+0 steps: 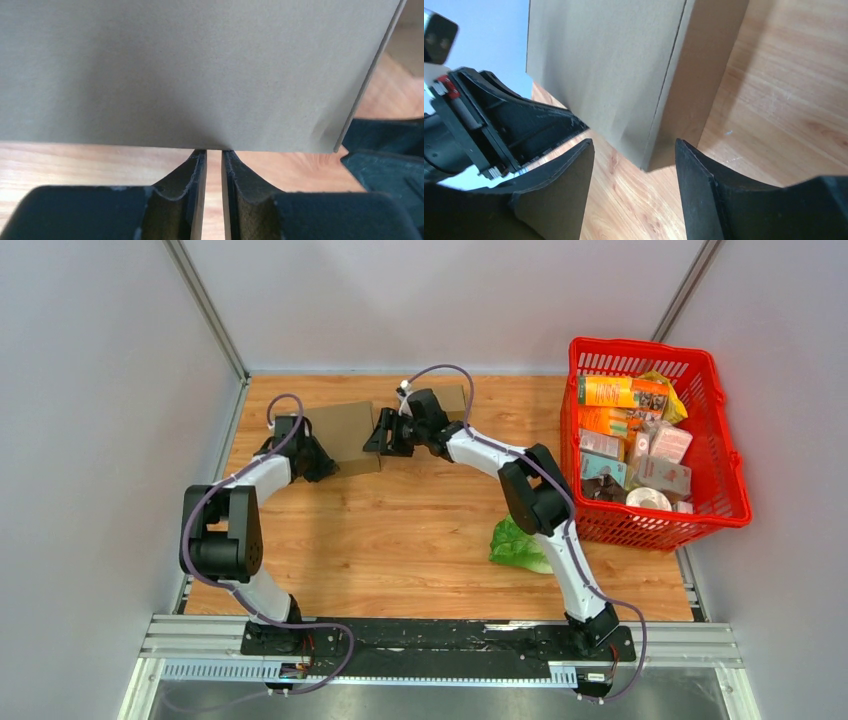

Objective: Fold the paper box

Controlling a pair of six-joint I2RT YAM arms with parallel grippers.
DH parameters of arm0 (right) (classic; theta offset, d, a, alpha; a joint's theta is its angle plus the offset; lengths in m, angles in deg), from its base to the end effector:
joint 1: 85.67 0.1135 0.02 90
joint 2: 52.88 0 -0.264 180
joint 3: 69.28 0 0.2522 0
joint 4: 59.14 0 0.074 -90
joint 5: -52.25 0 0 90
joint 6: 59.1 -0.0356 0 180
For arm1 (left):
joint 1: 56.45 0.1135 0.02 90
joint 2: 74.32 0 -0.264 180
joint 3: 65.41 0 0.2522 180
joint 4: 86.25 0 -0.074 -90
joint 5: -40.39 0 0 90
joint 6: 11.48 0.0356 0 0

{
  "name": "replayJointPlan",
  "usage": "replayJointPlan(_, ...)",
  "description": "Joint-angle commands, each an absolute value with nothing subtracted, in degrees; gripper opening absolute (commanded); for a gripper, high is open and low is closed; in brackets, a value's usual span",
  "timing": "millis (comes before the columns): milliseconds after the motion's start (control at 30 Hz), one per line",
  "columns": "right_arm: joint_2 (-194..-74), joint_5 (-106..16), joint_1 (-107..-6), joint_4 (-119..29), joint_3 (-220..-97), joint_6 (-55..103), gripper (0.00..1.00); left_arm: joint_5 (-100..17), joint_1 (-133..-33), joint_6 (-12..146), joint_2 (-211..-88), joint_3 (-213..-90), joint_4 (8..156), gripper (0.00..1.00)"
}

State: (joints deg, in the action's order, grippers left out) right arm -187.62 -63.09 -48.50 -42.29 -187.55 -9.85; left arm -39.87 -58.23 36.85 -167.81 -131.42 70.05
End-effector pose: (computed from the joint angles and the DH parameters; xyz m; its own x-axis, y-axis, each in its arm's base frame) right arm 0.4182 0.3362 0.1712 -0.8741 0.0776 -0.4796 -0.3438 0.5985 0.7236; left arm 0.3279 -0.0162 0.1756 -0.6725 -0.6347 -0.3806 -0.4157 0.7495 -0.5152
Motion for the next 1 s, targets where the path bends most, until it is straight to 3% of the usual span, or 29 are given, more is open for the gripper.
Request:
replayJointPlan(0, -188.15, -60.97, -49.28, -38.55, -194.23, -8.22, 0.64, -45.11, -56.45, 40.90, -169.94, -141.45, 65.41, 0.26)
replayJointPlan(100, -182.10, -57.46, -49.90, -32.67, -191.43, -3.93, 0.68, -45.12, -54.87, 42.93, -170.03, -146.57, 59.87, 0.30)
replayJointPlan(200, -172.43, -51.93, -50.08, -25.47, -185.29, 2.91, 0.75, -39.89, -54.95, 41.97, -164.60, -144.23, 60.38, 0.33)
replayJointPlan(433, -141.42, -36.01, -50.25, -11.56, -167.36, 14.97, 0.99, -27.56, -59.78, 44.15, -139.84, -141.30, 57.16, 0.41)
replayJointPlan(733, -110.39, -24.14, -50.16, -0.56, -167.06, 19.74, 1.00, -20.26, -65.32, 49.52, -128.72, -165.46, 47.21, 0.49)
replayJointPlan(967, -105.44, -20.00, -50.08, 1.38, -172.16, 23.07, 1.00, -19.37, -65.85, 51.01, -128.72, -174.09, 43.60, 0.50)
